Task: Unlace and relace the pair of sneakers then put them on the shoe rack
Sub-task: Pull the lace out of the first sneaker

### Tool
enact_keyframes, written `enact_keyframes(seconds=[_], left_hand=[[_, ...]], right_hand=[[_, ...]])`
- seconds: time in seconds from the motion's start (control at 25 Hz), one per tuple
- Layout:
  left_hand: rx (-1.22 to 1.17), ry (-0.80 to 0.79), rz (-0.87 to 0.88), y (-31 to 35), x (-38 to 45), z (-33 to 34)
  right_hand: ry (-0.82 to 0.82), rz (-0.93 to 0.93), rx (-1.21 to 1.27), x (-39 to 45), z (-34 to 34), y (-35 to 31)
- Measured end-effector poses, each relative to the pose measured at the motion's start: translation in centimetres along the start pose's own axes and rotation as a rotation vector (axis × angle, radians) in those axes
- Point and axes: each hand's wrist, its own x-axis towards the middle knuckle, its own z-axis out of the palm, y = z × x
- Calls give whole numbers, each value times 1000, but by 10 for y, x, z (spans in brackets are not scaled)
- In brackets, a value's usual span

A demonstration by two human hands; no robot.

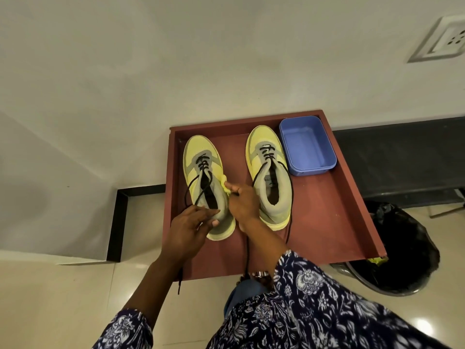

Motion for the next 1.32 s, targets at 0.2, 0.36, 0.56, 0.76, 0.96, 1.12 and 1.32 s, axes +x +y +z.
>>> enact_keyframes(seconds=[0.2, 0.36, 0.56, 0.76, 0.96, 1.12, 1.32], left_hand=[[7, 91, -40, 7, -3, 8], [-11, 106, -108, 15, -2, 15], [35, 89, -86, 14, -2, 21], [11, 69, -59, 7, -8, 13], [9, 35, -40, 2, -20, 4], [12, 26, -41, 1, -24, 4], [-29, 47, -64, 7, -22, 8]], right_hand=[[199, -14, -1, -37, 23, 47], [300, 177, 226, -61, 39, 61], [234, 254, 249, -51, 49, 68], [58, 264, 238, -32, 30, 47], [-44, 337, 321, 4, 30, 29], [-53, 319, 416, 21, 25, 15], [-50, 282, 391, -3, 23, 27]])
